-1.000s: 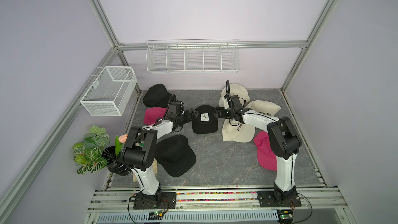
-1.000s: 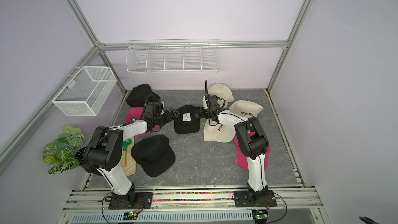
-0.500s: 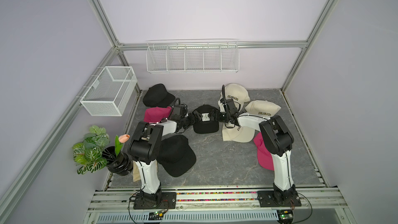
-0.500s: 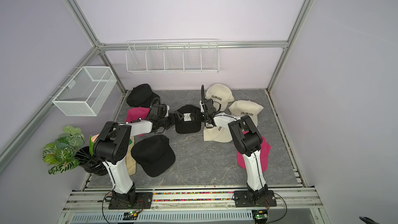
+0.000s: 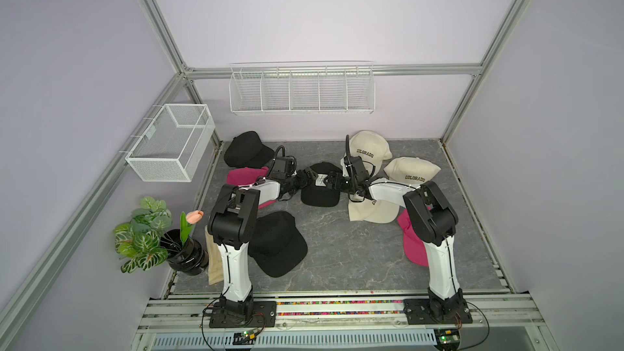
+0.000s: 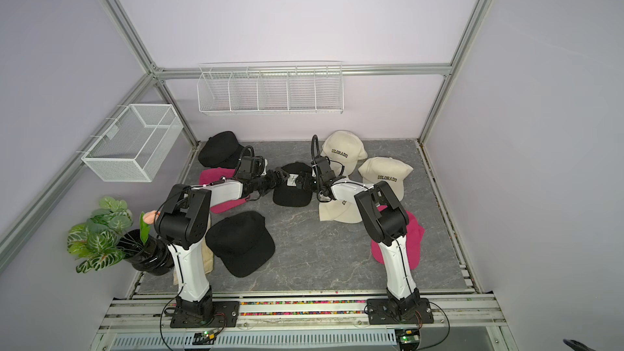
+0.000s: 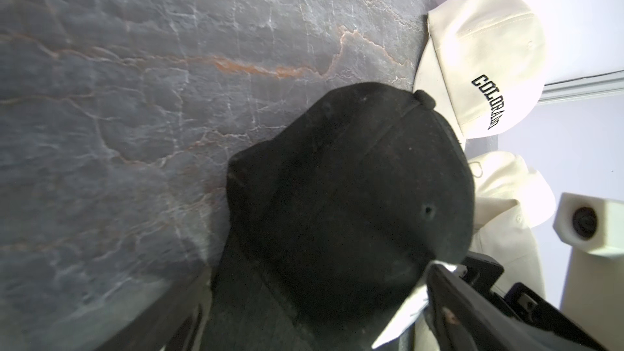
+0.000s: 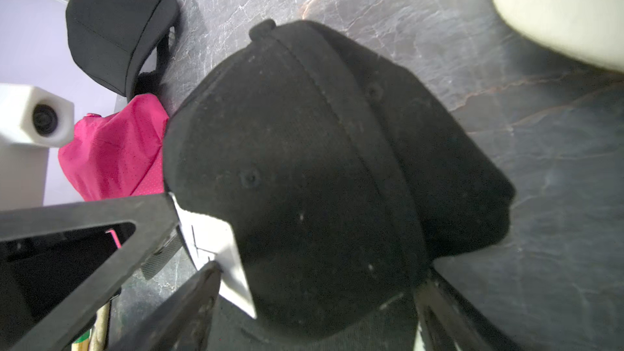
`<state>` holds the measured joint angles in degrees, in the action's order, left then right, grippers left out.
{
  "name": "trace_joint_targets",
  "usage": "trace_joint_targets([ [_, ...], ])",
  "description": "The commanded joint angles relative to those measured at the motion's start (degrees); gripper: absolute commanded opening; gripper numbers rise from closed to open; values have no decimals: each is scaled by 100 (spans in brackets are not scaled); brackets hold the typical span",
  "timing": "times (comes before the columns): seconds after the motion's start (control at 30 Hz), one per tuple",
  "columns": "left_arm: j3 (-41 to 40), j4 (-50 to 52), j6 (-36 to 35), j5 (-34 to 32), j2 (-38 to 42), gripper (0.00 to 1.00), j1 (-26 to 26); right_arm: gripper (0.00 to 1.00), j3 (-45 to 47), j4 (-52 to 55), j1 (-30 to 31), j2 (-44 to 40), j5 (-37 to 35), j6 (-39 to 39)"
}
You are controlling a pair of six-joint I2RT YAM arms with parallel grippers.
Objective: Stack the baseball caps by color
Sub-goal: Adjust the baseball cap at the center of the board.
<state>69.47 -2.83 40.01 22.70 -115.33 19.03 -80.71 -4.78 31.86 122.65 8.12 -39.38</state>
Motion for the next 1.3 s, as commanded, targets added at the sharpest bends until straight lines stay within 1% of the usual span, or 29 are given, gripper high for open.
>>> trace_joint_targets([
  [0.0, -126, 248, 183, -72, 141, 100, 111, 89, -234, -90, 69, 81, 190, 77],
  [0.1, -63, 384, 108, -276, 142, 100, 93, 89, -414, 35, 5, 180, 252, 110],
  [0.27, 48, 475, 112, -362, 212, 100, 62, 89, -362, 34, -56, 45, 85, 240],
  [0.4, 94, 441, 195, -115, 155, 100, 62, 89, -428, 82, -133, 65, 155, 247],
  [0.5, -10, 208, 375, 93, 146, 100, 66, 89, -448, 106, -145, 16, 143, 279],
  [0.67, 193, 815, -107, -361, 252, 100, 7, 89, -335, 195, -162, -283, -9, 460],
  [0.73, 207, 973, -219, -484, 420, 100, -63, 89, -174, 138, -162, -502, -58, 585],
  [0.8, 192, 1085, -293, -568, 687, 100, -98, 89, 94, -136, -163, -761, -52, 728],
  [0.87, 181, 1254, -380, -728, 985, 100, -90, 89, 498, -668, -150, -1065, -60, 925],
  [0.93, 106, 1409, -441, -950, 1333, 100, -91, 89, 960, -1340, -131, -1368, -61, 1268],
  [1.03, -142, 1637, -425, -1415, 1873, 100, -90, 89, 1473, -1955, -80, -1703, 19, 1965],
  [1.1, -309, 1858, -366, -1769, 2216, 100, -87, 89, 1742, -2207, -38, -1897, 286, 2513],
  [1.17, -505, 2050, -272, -2122, 2574, 100, -89, 90, 2061, -2503, 26, -2098, 713, 3163],
  [1.27, -887, 2282, -93, -2676, 3173, 100, -84, 98, 2823, -3405, 216, -2443, 1048, 4180],
])
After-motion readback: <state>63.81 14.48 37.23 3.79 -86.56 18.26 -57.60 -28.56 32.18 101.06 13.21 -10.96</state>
